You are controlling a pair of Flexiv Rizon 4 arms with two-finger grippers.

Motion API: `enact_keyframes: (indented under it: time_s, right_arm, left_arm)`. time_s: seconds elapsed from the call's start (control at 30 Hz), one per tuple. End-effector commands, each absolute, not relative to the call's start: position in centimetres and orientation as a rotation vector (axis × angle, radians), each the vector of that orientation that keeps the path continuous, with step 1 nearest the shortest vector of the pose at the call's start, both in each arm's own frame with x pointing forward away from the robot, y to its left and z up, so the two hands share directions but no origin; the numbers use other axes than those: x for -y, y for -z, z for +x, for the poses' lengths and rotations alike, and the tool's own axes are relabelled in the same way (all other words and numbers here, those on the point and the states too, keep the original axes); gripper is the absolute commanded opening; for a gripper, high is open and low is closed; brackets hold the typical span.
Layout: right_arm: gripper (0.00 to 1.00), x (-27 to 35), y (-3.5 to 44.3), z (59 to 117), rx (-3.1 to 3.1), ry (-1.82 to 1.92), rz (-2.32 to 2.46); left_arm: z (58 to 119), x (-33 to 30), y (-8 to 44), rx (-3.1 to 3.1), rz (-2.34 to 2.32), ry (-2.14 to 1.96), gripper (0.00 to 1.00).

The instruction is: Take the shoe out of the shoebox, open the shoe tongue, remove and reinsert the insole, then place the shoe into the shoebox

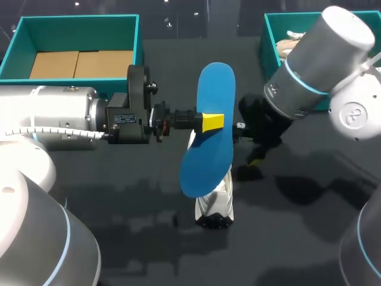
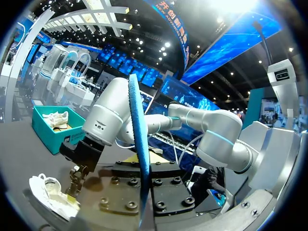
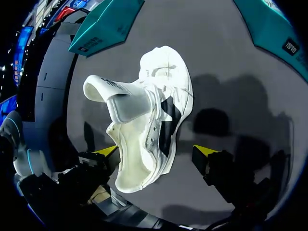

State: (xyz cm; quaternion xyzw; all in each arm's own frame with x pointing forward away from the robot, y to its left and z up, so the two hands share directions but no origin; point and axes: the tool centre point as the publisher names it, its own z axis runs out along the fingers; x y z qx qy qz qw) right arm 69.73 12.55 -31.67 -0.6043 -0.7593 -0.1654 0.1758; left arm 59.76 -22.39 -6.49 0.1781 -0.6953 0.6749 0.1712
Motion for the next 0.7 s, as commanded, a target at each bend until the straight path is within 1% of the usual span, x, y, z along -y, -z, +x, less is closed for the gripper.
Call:
enact_keyframes:
  time_s: [0.03,0.1,0.17,0.33,0.4,0.5,0.6,0.63,0.7]
  right_arm:
    - [1.0,-11.3,31.9,69.2,2.1,0.54,-1.674]
    - [1.0,-11.3,31.9,69.2,2.1,0.54,-1.674]
    - [1.0,-10.5,30.4,68.9,2.075,0.58,-1.673]
    - [1.0,-9.4,27.1,69.1,2.029,0.724,-1.583]
    - [1.0,-9.4,26.1,69.6,2.031,0.725,-1.562]
    - [1.0,-9.3,25.1,70.3,2.013,0.793,-1.455]
    - [1.0,-9.1,24.4,71.1,1.984,0.844,-1.369]
    - [1.0,-9.1,24.3,71.2,1.986,0.809,-1.454]
    - [1.0,-9.1,24.3,71.2,1.986,0.809,-1.454]
  left_arm:
    - [59.7,22.6,6.6,1.972,0.507,-1.92,0.0]
    - [59.7,22.6,6.6,1.972,0.507,-1.92,0.0]
    - [59.9,22.6,6.4,1.992,0.482,-1.94,0.0]
    - [60.7,22.2,5.3,2.168,0.211,-2.103,0.0]
    - [61.4,22.1,5.2,2.219,0.11,-2.147,0.0]
    - [62.4,22.1,5.2,2.339,-0.132,-2.223,0.0]
    - [63.3,21.9,5.3,2.373,-0.579,-2.386,0.0]
    - [63.3,21.9,5.3,2.373,-0.579,-2.386,0.0]
    - [63.3,21.9,5.3,2.373,-0.579,-2.386,0.0]
